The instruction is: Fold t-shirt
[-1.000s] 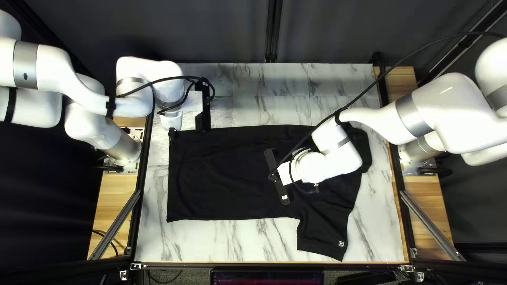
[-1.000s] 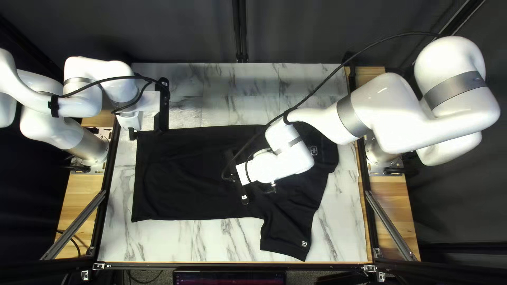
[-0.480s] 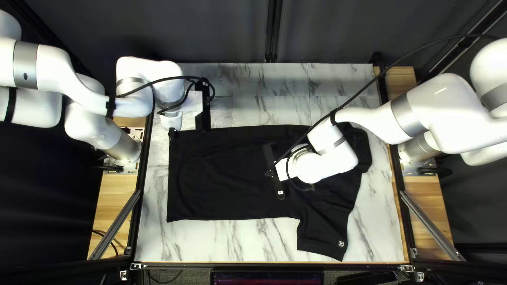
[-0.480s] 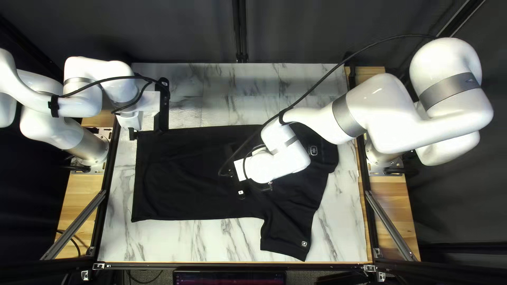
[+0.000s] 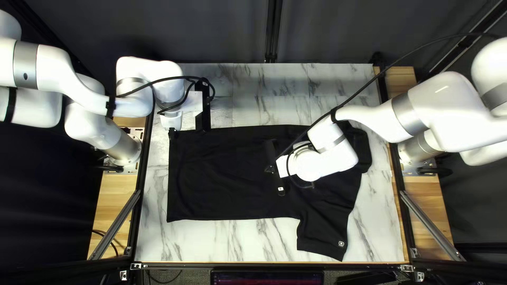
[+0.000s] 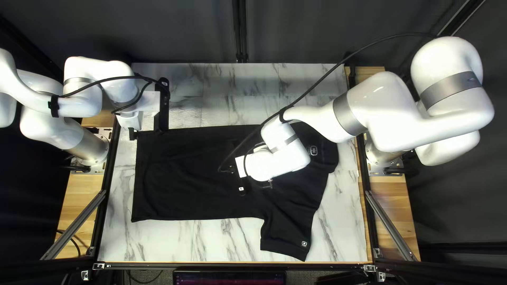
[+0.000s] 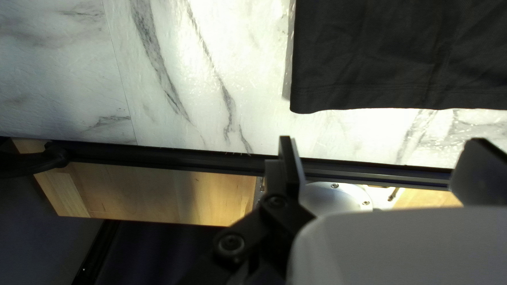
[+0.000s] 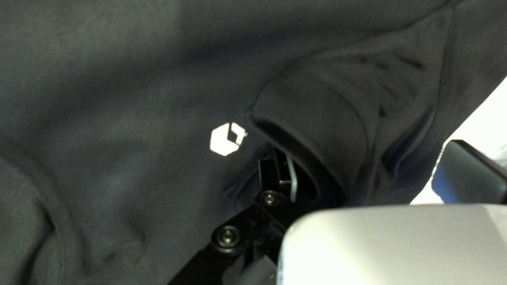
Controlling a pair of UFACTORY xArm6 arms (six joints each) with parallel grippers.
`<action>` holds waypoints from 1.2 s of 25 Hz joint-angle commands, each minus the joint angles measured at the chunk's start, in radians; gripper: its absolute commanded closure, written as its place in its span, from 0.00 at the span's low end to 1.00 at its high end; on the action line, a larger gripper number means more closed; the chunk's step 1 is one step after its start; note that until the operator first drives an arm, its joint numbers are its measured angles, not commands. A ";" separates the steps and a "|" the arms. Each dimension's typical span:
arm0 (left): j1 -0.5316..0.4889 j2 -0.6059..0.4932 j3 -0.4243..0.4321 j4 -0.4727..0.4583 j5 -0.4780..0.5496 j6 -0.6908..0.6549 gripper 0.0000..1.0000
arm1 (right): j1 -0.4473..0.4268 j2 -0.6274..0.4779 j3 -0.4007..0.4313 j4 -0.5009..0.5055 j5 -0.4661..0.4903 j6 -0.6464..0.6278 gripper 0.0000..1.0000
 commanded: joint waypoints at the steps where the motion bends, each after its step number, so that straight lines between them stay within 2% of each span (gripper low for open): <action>1: 0.000 0.000 0.000 0.000 0.000 0.000 0.00 | -0.007 -0.027 0.005 -0.023 -0.059 -0.017 0.00; 7: 0.000 0.000 0.000 0.000 0.000 0.000 0.00 | -0.031 -0.148 0.111 -0.046 -0.269 -0.049 0.00; 10: 0.000 0.000 0.000 0.000 0.000 0.000 0.00 | -0.037 -0.193 0.168 -0.060 -0.340 -0.037 0.00; 13: 0.000 0.000 0.000 0.000 0.000 0.000 0.00 | -0.029 -0.223 0.205 -0.060 -0.352 -0.023 0.00; 16: 0.000 0.000 0.000 0.000 0.000 0.000 0.00 | -0.019 -0.248 0.225 0.021 -0.332 -0.093 0.00; 20: 0.000 0.000 0.000 0.000 0.000 0.000 0.00 | -0.078 -0.274 0.257 0.191 -0.328 -0.300 0.00; 30: 0.000 0.000 0.000 0.000 0.000 0.000 0.00 | -0.085 -0.280 0.261 0.203 -0.329 -0.317 0.00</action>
